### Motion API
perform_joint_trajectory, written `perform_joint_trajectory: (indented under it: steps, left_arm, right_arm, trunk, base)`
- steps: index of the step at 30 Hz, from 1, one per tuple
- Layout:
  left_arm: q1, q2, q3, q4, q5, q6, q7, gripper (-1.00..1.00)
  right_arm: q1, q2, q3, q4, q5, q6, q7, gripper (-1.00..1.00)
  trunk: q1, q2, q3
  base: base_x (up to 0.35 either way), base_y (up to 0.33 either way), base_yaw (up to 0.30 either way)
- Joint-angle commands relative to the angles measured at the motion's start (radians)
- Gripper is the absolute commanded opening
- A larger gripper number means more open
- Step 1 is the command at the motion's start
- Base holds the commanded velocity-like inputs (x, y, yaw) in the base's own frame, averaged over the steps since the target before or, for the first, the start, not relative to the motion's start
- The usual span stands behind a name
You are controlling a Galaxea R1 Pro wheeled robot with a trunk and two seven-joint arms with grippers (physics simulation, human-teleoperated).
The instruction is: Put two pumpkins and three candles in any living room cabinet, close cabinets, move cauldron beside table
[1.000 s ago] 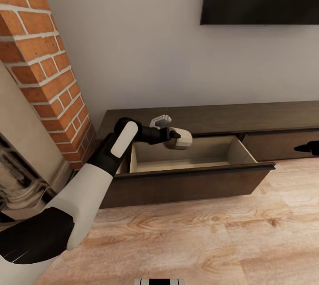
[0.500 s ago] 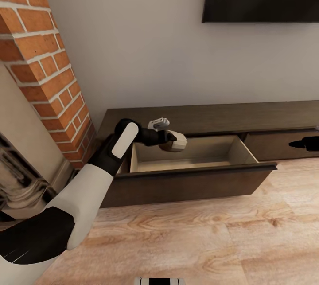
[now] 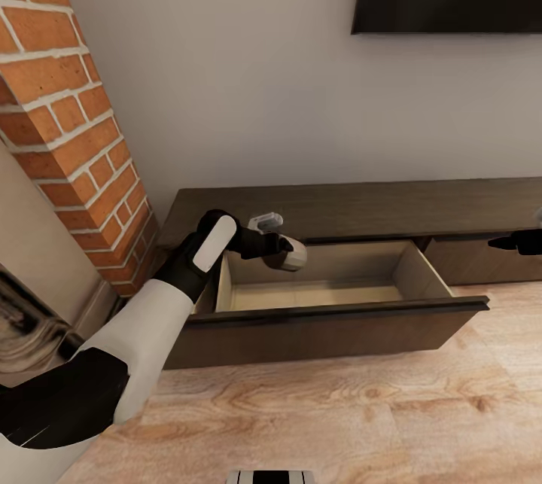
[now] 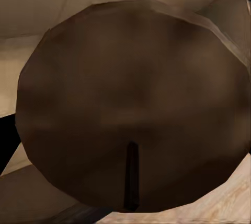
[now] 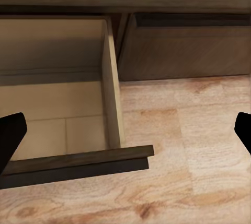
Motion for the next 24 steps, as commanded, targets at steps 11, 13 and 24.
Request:
perform_joint_trajectory:
  steps: [11,13,24]
  left_arm:
    - [-0.001,0.000,-0.073,0.053,0.017,0.013,0.009,-1.00]
    - [-0.001,0.000,-0.116,0.060,0.019,0.013,0.009,-1.00]
    - [-0.001,0.003,-0.160,0.189,0.020,0.008,0.010,-1.00]
  right_arm:
    - [-0.001,-0.003,0.002,0.000,0.000,0.004,0.001,1.00]
    - [-0.001,-0.004,0.002,0.000,0.000,0.004,0.001,1.00]
    - [-0.001,-0.007,-0.001,0.000,0.000,0.004,0.001,1.00]
  trunk:
    - [0.000,0.000,-0.001]
    - [0.000,0.000,-0.001]
    - [0.000,0.000,-0.001]
  base:
    - [0.154,-0.002,0.000]
    - [0.204,-0.039,0.000]
    - [0.051,-0.011,0.000]
